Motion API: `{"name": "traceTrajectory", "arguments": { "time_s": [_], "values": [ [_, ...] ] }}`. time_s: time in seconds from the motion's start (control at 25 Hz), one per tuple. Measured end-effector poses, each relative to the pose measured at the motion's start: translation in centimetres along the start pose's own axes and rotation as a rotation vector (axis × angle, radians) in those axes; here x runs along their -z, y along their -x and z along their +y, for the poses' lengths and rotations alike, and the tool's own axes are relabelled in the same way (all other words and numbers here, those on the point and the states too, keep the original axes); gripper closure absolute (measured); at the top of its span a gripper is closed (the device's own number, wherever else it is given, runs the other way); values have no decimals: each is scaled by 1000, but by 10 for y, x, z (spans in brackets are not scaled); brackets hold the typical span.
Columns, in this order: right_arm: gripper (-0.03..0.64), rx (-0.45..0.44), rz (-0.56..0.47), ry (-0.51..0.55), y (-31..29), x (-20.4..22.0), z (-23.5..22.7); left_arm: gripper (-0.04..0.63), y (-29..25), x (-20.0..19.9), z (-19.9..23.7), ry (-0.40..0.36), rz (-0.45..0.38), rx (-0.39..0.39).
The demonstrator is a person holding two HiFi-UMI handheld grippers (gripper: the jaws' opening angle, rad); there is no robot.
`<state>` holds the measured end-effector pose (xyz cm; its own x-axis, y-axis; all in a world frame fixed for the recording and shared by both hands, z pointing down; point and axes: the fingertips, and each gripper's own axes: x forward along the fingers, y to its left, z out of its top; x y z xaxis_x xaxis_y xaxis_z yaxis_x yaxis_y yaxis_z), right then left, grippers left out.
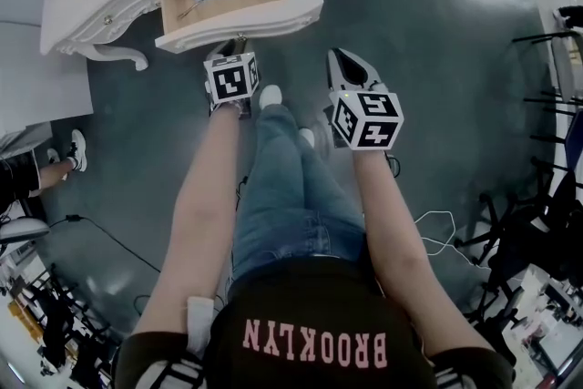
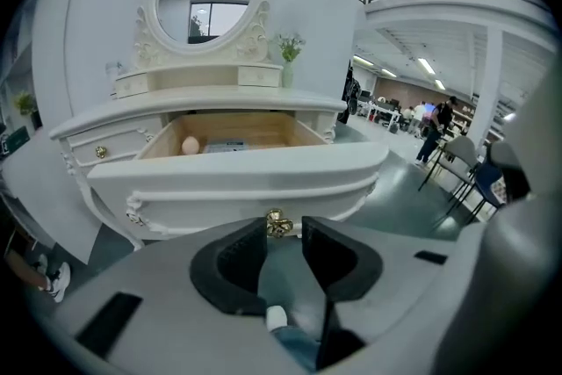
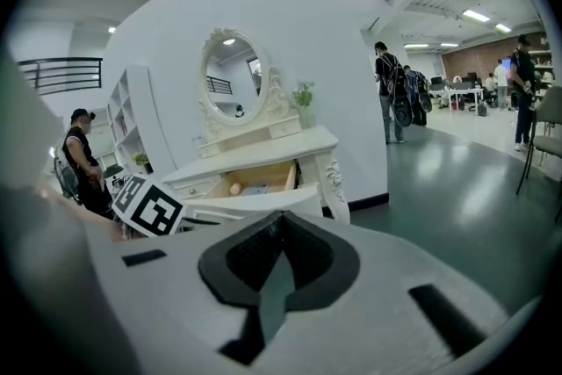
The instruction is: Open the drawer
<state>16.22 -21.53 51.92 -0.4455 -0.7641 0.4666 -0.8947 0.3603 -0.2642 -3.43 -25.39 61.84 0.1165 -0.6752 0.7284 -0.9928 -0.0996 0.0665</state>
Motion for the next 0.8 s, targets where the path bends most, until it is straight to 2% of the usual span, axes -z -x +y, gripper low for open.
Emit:
{"name": "traceTrajectory", "arguments": {
  "time_s": [0.32, 0.56, 0.8],
  "values": [
    [621, -20, -43, -16, 7, -24, 6, 483, 31, -15, -14, -17, -45, 21],
    [620, -15, -74, 11, 9, -45, 20, 580, 60, -33, -7, 40, -129, 22],
    [620, 10, -140, 29, 10, -84, 31, 589, 91, -70, 1, -7, -228, 60]
  ]
}}
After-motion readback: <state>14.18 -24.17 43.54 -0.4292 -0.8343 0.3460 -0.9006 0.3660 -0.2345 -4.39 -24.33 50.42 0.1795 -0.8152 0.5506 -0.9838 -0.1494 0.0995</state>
